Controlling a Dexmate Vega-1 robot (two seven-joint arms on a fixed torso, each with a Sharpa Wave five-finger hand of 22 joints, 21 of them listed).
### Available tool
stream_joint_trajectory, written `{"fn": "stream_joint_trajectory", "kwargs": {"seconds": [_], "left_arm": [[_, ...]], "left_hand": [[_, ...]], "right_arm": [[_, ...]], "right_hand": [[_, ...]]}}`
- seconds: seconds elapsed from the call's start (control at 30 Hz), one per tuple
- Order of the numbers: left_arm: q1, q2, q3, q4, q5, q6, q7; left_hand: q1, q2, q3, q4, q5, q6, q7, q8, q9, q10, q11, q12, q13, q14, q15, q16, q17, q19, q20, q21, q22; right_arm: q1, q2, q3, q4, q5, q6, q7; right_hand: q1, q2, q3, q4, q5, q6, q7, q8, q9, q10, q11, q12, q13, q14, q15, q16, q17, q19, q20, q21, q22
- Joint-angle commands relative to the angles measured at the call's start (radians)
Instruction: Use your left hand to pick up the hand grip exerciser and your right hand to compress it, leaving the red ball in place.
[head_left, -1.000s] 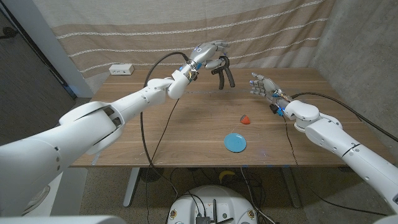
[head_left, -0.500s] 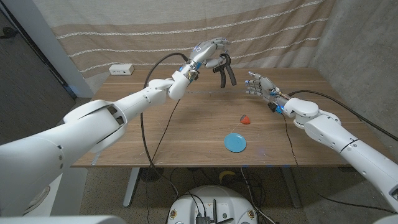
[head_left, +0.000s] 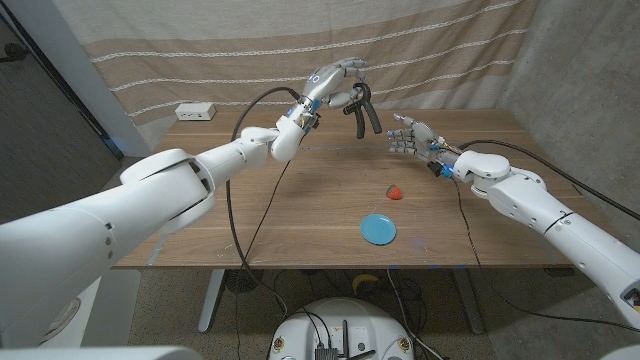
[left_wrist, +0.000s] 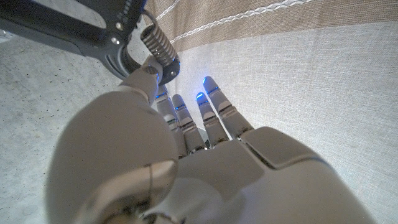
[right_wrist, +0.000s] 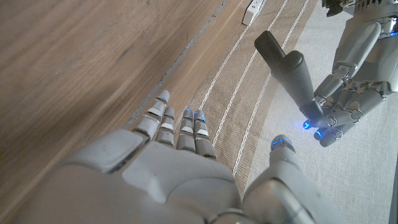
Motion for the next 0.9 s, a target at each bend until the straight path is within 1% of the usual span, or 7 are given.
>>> {"fn": "stream_joint_trajectory", "kwargs": {"seconds": [0.03,0.13,0.37,0.5,0.7,0.8,0.9], "left_arm": [[-0.043,-0.050,0.062,0.138,-0.074,-0.111,0.095],[-0.048,-0.056,0.075,0.155,-0.093,-0.118,0.098],[-0.049,-0.059,0.090,0.168,-0.137,-0.133,0.091],[-0.049,-0.058,0.095,0.168,-0.155,-0.139,0.085],[-0.044,-0.054,0.093,0.163,-0.176,-0.154,0.080],[-0.041,-0.053,0.091,0.161,-0.183,-0.161,0.081],[-0.038,-0.050,0.088,0.157,-0.185,-0.167,0.081]], "left_hand": [[0.000,0.014,0.002,0.003,0.003,0.023,0.028,0.168,0.210,0.025,-0.012,-0.002,0.004,0.014,-0.175,0.004,0.002,0.009,-0.023,0.008,0.004],[0.000,0.014,0.003,0.002,0.003,0.020,0.028,0.168,0.211,0.025,-0.010,-0.002,0.004,0.016,-0.175,0.004,0.002,0.009,-0.023,0.009,0.004],[0.000,0.014,0.003,0.002,0.003,0.017,0.033,0.169,0.211,0.028,-0.006,-0.002,0.004,0.017,-0.174,0.004,0.002,0.011,-0.022,0.011,0.004],[0.001,0.014,0.004,0.002,0.003,0.016,0.033,0.170,0.212,0.029,-0.005,-0.002,0.004,0.018,-0.175,0.003,0.002,0.011,-0.022,0.012,0.005],[0.002,0.014,0.004,0.001,0.003,0.019,0.031,0.173,0.212,0.027,-0.007,-0.004,0.004,0.017,-0.175,0.002,0.002,0.011,-0.023,0.014,0.005],[0.002,0.015,0.004,0.001,0.003,0.019,0.028,0.174,0.212,0.026,-0.014,-0.004,0.005,0.017,-0.177,0.002,0.003,0.011,-0.023,0.015,0.005],[0.002,0.014,0.003,0.001,0.003,0.020,0.024,0.174,0.211,0.026,-0.015,-0.005,0.005,0.018,-0.176,0.002,0.003,0.011,-0.024,0.016,0.005]], "right_arm": [[0.075,0.006,-0.036,0.048,0.020,-0.029,0.082],[0.083,0.011,-0.038,0.061,0.028,-0.022,0.105],[0.097,0.035,-0.036,0.111,0.067,0.012,0.175],[0.106,0.052,-0.035,0.147,0.092,0.040,0.226],[0.123,0.080,-0.036,0.200,0.125,0.071,0.297],[0.132,0.102,-0.035,0.241,0.152,0.093,0.348],[0.142,0.117,-0.036,0.271,0.170,0.103,0.394]], "right_hand": [[-0.015,-0.004,-0.007,0.002,0.006,0.008,0.030,0.005,0.001,0.005,0.012,0.004,-0.001,0.000,0.010,-0.001,0.002,0.003,0.011,-0.004,0.005],[-0.023,-0.008,-0.012,0.004,0.008,0.011,0.039,0.006,0.001,0.004,0.018,0.005,-0.001,-0.002,0.013,-0.001,0.003,0.003,0.013,-0.005,0.006],[-0.040,-0.017,-0.024,0.010,0.012,0.007,0.043,0.004,0.001,0.007,0.030,0.007,0.000,0.000,0.024,0.000,0.004,0.005,0.022,-0.009,0.006],[-0.054,-0.025,-0.033,0.013,0.015,0.001,0.038,0.002,0.001,0.011,0.043,0.009,0.000,0.004,0.033,0.002,0.005,0.011,0.026,-0.009,0.006],[-0.062,-0.030,-0.039,0.015,0.018,-0.005,0.036,0.001,0.001,0.015,0.046,0.011,0.000,0.011,0.039,0.005,0.006,0.014,0.028,-0.010,0.006],[-0.065,-0.031,-0.042,0.015,0.019,-0.006,0.035,0.000,0.001,0.016,0.047,0.011,0.000,0.012,0.040,0.005,0.006,0.018,0.027,-0.010,0.006],[-0.070,-0.035,-0.047,0.016,0.022,-0.008,0.033,0.001,0.001,0.034,0.057,0.018,0.000,0.024,0.047,0.009,0.005,0.026,0.029,-0.010,0.007]]}}
